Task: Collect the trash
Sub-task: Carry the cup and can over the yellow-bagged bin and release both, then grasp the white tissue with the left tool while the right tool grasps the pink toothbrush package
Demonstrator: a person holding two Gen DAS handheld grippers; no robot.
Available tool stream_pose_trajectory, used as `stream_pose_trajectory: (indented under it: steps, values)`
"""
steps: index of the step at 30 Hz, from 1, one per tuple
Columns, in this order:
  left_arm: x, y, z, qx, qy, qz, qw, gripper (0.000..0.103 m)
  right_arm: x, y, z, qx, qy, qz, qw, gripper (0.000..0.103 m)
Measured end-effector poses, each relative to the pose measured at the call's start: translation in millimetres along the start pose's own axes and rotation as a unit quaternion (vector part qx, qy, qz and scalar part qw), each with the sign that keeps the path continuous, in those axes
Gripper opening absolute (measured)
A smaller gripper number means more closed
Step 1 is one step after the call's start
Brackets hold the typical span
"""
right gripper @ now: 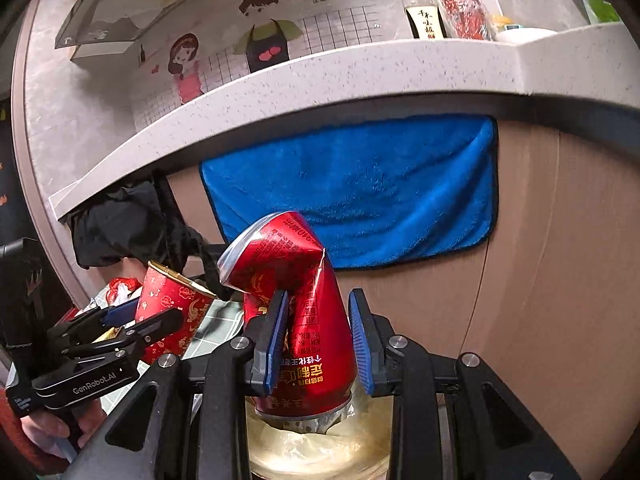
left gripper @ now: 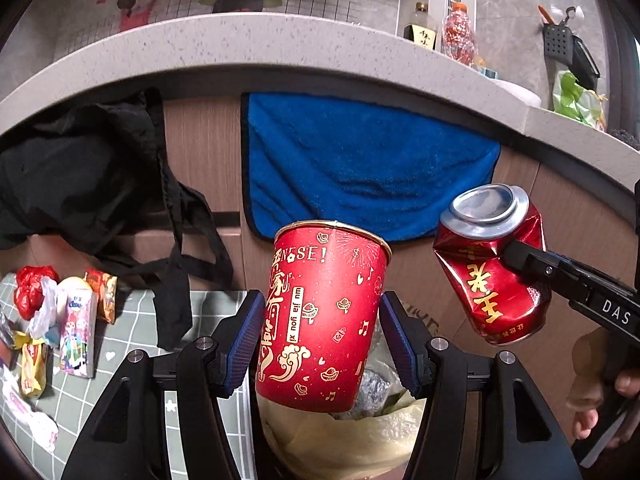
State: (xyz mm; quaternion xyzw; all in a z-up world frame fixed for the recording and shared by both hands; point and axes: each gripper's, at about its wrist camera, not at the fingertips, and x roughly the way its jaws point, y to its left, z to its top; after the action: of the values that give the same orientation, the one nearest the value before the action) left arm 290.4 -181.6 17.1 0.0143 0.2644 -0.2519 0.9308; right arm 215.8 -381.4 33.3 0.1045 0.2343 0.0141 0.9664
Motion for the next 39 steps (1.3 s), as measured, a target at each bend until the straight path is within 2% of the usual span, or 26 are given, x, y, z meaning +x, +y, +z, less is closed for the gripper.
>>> stream_pose_trajectory:
  steps: [3,4,5,7,8,12,15,18,22,26,30,34,39]
  values:
    - [6,3,2,-0.005,0.002,-0.011,0.9999,0.06,6,1,-2,0.0,0.003,0.001,1.0,0.028]
    - [8,5,3,-0.012,0.002,-0.032,0.9994,0.063,7,2,-2,0.0,0.003,0.002,1.0,0.028]
    - [14,10,6,-0.023,0.009,-0.069,0.9973,0.063,10,2,-3,0.0,0.004,0.005,1.0,0.029]
    - [30,18,11,-0.038,0.035,-0.116,0.9919,0.066,22,1,-4,0.0,0.016,0.001,1.0,0.031]
    - [39,25,11,-0.048,0.049,-0.116,0.9908,0.066,28,0,-6,0.003,0.024,-0.008,1.0,0.034]
    - [47,44,8,-0.062,0.055,-0.084,0.993,0.067,40,-4,-13,0.012,0.04,-0.027,0.999,0.035]
    - [40,59,6,-0.048,0.067,-0.053,0.9951,0.067,37,4,-15,-0.001,0.036,-0.046,0.998,0.035]
    - [19,78,4,-0.039,0.037,-0.001,0.9985,0.067,29,17,-10,-0.007,0.023,-0.041,0.999,0.035]
    - [-23,116,-1,-0.051,0.0,0.059,0.997,0.067,20,46,-1,-0.016,0.007,-0.017,1.0,0.035]
    - [-68,168,-11,-0.071,-0.025,0.115,0.9905,0.067,15,99,10,-0.039,-0.006,0.025,0.999,0.035]
    - [-108,219,-21,-0.094,-0.037,0.146,0.9841,0.067,15,158,17,-0.074,-0.016,0.065,0.995,0.035]
    - [-159,289,-35,-0.132,-0.052,0.18,0.9733,0.067,23,220,18,-0.106,-0.01,0.101,0.989,0.035]
    - [-190,368,-56,-0.202,-0.034,0.189,0.9604,0.066,33,287,8,-0.15,0.004,0.134,0.98,0.035]
